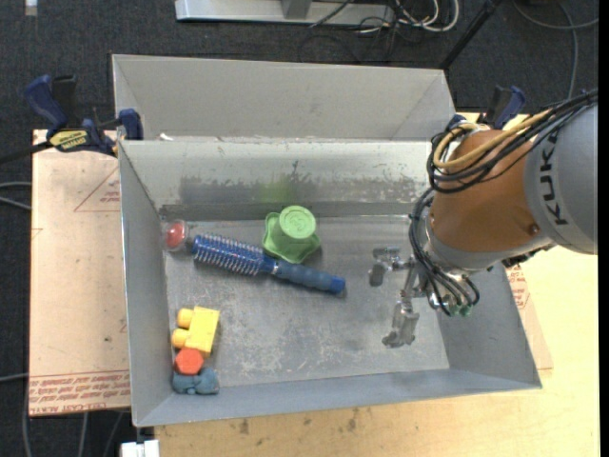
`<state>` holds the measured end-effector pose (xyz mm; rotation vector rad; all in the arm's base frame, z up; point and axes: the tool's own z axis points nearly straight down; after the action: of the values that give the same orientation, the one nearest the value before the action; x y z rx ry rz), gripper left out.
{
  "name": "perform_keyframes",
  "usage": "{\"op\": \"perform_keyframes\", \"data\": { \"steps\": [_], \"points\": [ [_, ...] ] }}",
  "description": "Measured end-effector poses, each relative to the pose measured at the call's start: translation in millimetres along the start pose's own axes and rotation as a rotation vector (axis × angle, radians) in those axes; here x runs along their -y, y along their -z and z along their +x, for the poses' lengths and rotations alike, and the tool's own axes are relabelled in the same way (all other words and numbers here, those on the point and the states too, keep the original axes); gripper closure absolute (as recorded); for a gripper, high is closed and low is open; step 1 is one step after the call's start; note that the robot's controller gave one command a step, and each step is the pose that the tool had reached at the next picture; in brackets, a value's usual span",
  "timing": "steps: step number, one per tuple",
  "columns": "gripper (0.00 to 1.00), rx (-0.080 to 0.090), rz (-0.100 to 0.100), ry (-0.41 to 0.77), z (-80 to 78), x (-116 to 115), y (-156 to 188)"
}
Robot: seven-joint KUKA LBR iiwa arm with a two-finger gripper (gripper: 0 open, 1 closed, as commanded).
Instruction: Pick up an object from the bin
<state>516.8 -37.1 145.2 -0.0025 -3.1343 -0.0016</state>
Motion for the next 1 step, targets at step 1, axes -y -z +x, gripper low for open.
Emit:
{"op": "perform_keyframes", "data": {
  "steps": [1],
  "points": [
    [0.00,0.006,-0.004,0.015,-66.5,-74.8,-78.8]
  ]
}}
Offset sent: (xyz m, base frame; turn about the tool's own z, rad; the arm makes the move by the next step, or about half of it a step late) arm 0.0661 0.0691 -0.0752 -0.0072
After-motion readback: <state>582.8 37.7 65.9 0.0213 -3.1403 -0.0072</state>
